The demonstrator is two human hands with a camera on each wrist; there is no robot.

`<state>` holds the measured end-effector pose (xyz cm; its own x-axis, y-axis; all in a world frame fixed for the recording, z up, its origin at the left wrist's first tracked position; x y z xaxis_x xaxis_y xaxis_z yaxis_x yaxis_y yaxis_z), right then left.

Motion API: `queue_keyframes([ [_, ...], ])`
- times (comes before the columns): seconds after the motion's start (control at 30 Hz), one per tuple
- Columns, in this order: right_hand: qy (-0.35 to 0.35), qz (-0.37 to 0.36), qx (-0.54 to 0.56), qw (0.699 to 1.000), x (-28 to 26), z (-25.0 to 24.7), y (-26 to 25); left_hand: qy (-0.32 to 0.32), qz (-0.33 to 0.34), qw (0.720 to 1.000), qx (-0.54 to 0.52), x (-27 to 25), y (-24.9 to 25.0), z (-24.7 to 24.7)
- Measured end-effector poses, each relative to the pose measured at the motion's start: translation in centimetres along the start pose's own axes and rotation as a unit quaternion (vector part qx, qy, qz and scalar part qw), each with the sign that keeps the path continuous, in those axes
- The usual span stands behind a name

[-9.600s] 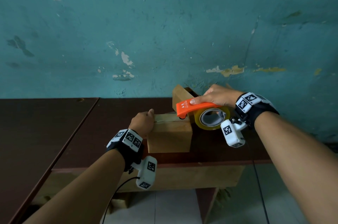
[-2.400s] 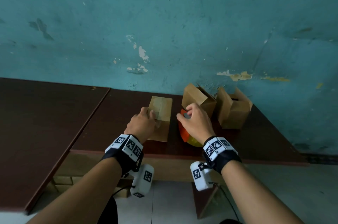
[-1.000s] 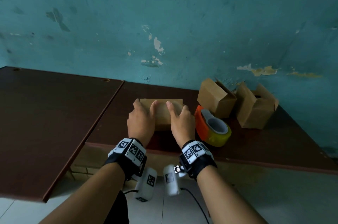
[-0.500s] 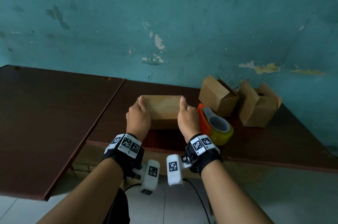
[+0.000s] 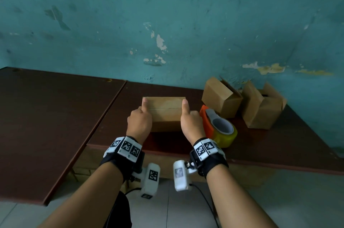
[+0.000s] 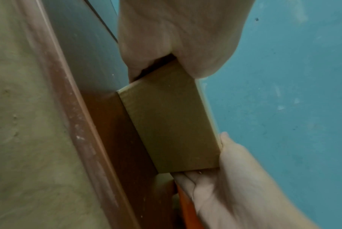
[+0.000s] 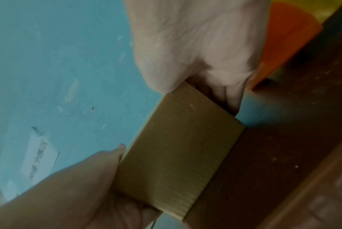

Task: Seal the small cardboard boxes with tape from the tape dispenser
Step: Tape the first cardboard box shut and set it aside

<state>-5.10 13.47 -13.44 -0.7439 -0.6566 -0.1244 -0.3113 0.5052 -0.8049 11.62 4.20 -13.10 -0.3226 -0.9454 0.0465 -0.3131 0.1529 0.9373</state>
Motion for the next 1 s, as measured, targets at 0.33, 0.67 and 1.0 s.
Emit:
queue_keyframes([
  [0.33, 0.200, 0.007, -0.135, 0.970, -2.2, -1.4, -0.7, 0.062, 0.036, 0.988, 0.133, -0.6, 0.4, -0.4],
  [0.67, 0.142, -0.072, -0.063, 0.985, -2.8, 0.5, -1.6, 0.005, 0.123, 0.985, 0.122, -2.1, 0.6, 0.9],
  [1.0, 0.120, -0.092, -0.074, 0.986, -1.3, -0.1, -1.1, 0.024, 0.124, 0.984, 0.123, -1.4, 0.3, 1.1],
])
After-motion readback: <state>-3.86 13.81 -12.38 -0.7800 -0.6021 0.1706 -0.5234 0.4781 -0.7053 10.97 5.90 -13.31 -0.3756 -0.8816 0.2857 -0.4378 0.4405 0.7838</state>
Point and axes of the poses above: each hand's wrist, its own x-axis towards the middle knuckle, its own z-axis out of the palm, y = z × x, the point moved 5 cm from there along x, towards the middle knuckle, and after that the axes turned 9 degrees about z, right-handed, at the moved point
